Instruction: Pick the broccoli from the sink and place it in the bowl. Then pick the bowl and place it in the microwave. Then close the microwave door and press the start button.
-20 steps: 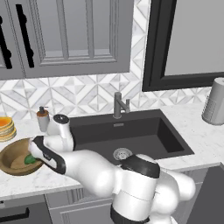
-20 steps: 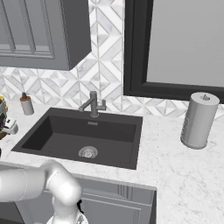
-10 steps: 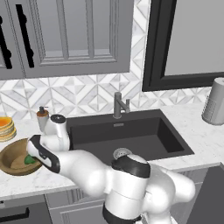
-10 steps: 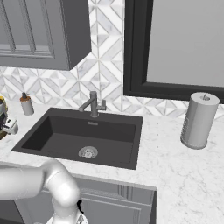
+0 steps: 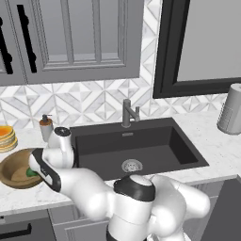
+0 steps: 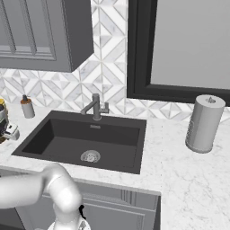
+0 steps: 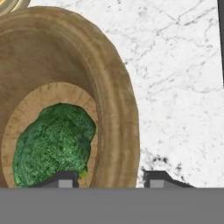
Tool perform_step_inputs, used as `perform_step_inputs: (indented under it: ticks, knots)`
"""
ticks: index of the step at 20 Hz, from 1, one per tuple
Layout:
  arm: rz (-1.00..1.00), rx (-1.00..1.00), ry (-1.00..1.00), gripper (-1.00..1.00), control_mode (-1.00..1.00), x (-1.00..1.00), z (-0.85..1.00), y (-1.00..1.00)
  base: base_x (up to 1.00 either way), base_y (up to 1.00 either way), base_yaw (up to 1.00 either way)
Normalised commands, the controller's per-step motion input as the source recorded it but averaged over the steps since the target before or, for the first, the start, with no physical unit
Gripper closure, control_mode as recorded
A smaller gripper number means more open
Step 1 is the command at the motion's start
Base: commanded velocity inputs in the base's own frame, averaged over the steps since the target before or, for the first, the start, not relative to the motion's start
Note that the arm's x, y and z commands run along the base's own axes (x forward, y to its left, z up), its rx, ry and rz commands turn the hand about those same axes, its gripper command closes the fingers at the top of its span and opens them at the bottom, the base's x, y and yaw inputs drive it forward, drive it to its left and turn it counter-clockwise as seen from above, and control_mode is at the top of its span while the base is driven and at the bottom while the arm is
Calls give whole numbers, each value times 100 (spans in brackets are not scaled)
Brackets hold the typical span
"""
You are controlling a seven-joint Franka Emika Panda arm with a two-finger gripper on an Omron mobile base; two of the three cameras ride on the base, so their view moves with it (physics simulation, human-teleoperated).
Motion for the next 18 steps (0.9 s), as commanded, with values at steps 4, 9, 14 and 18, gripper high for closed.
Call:
perform_step_inputs:
  ticks: [4,9,14,18]
  knots:
    - [0,3,0,100,-100,0,-9,0,0,0,0]
    - [0,5,-5,100,-100,-35,30,-2,0,0,0]
    - [-3,0,-13,100,-100,-81,48,-20,0,0,0]
    - [-4,0,-7,100,-100,-77,41,-38,0,0,0]
